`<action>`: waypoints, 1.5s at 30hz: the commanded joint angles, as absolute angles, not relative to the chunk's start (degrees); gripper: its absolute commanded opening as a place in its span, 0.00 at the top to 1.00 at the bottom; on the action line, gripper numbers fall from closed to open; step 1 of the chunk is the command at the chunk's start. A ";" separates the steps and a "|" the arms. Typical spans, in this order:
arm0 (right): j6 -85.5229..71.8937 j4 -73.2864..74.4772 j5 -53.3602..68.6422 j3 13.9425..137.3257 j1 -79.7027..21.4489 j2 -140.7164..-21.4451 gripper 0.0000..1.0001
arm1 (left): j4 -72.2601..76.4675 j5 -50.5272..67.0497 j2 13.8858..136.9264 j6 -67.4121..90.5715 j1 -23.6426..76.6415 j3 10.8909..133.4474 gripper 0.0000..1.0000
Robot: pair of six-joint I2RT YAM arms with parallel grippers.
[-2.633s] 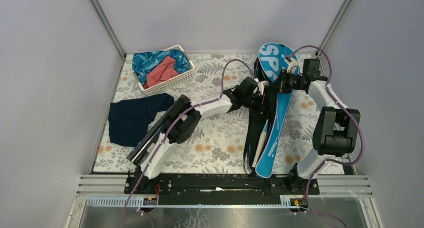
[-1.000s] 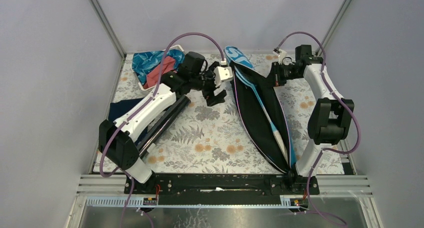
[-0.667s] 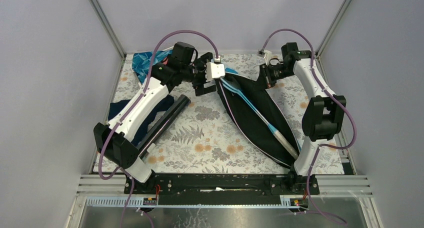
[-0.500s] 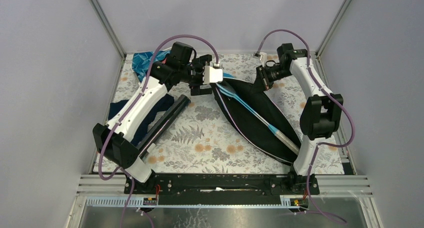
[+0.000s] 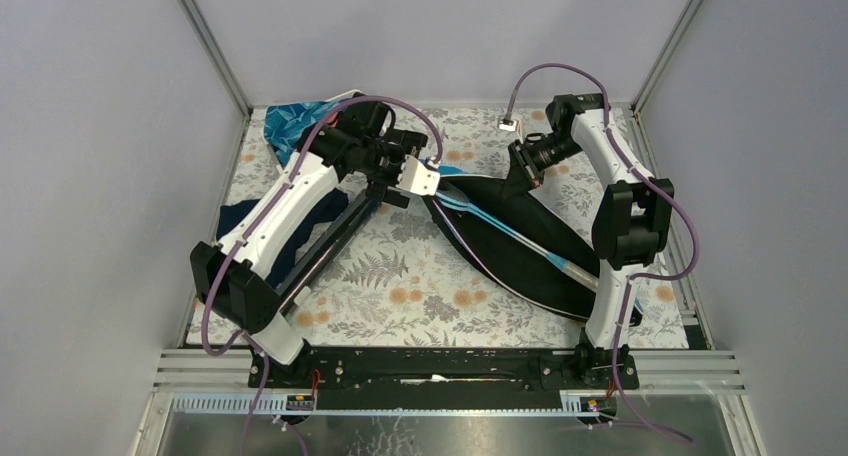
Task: Pack up the badminton gear
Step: Place the racket in the racket bag, then zip the racket bag at the center of the board.
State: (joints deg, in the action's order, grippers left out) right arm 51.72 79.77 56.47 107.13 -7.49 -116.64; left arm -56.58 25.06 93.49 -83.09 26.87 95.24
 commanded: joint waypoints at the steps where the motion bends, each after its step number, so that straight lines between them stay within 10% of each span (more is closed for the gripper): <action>1: 52.83 84.02 59.17 108.50 -7.99 -114.53 1.00 | -56.26 25.90 95.26 -87.91 26.41 91.78 0.02; 21: 48.68 79.55 55.74 100.27 -8.85 -106.92 1.00 | -37.20 24.69 99.68 -92.41 26.45 82.04 0.14; 38: 33.80 63.91 46.75 97.23 -8.96 -101.54 1.00 | -44.67 28.70 94.38 -85.32 26.46 81.49 0.75; 45: 30.56 58.33 46.21 94.60 -10.30 -98.37 0.86 | -45.71 29.10 92.72 -80.69 26.45 79.55 0.93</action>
State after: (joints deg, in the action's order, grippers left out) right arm 35.03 62.35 45.67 95.46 -9.26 -103.61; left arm -43.11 26.13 95.04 -84.49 26.87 81.01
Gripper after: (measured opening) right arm 0.099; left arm 0.293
